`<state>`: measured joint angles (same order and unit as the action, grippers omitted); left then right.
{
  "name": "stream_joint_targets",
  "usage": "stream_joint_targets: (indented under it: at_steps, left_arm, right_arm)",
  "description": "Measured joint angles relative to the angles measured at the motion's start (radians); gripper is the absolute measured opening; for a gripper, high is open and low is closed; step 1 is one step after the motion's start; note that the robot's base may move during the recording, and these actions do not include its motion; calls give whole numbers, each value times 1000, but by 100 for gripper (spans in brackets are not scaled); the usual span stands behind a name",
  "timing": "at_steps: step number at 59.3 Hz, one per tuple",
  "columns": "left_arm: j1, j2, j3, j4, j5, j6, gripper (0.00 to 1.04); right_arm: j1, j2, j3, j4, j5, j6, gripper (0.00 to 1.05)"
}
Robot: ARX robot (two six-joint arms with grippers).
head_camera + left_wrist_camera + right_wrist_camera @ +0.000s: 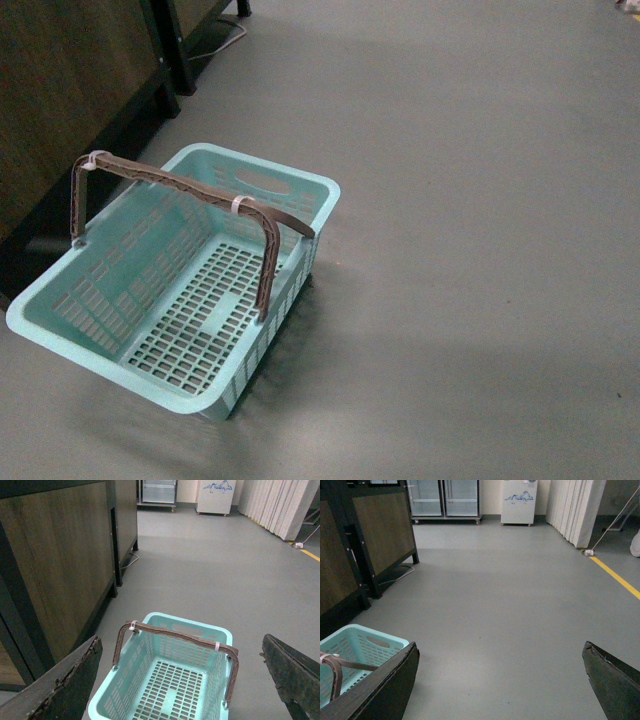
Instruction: Pick mango and avocado into basket
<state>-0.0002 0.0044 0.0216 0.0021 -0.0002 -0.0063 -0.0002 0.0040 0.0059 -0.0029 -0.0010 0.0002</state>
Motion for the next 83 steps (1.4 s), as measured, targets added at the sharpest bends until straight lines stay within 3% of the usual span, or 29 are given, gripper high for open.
stream_joint_targets:
  at_steps: [29, 33, 37, 43, 49, 54, 63, 83]
  left_arm:
    - [-7, 10, 4, -14, -19, -13, 97]
    - [-65, 155, 103, -237, -197, -203, 97]
    - [-63, 347, 179, -320, -223, -483, 97]
    - [28, 564, 229, -156, -117, -769, 97]
    - [130, 810, 277, 57, -6, -920, 97]
    - [159, 1014, 322, 204, 32, -1001, 97]
    - [143, 1390, 446, 401, 58, -1099, 97]
    - [39, 1997, 835, 415, 63, -1213, 97]
  right_arm:
    - [0, 0, 0, 0, 0, 0, 97]
    - [0, 0, 0, 0, 0, 0, 97]
    - [0, 0, 0, 0, 0, 0, 97]
    - [0, 0, 0, 0, 0, 0, 97]
    - [0, 0, 0, 0, 0, 0, 97]
    - [0, 0, 0, 0, 0, 0, 97]
    - [0, 0, 0, 0, 0, 0, 97]
    - [0, 0, 0, 0, 0, 0, 97]
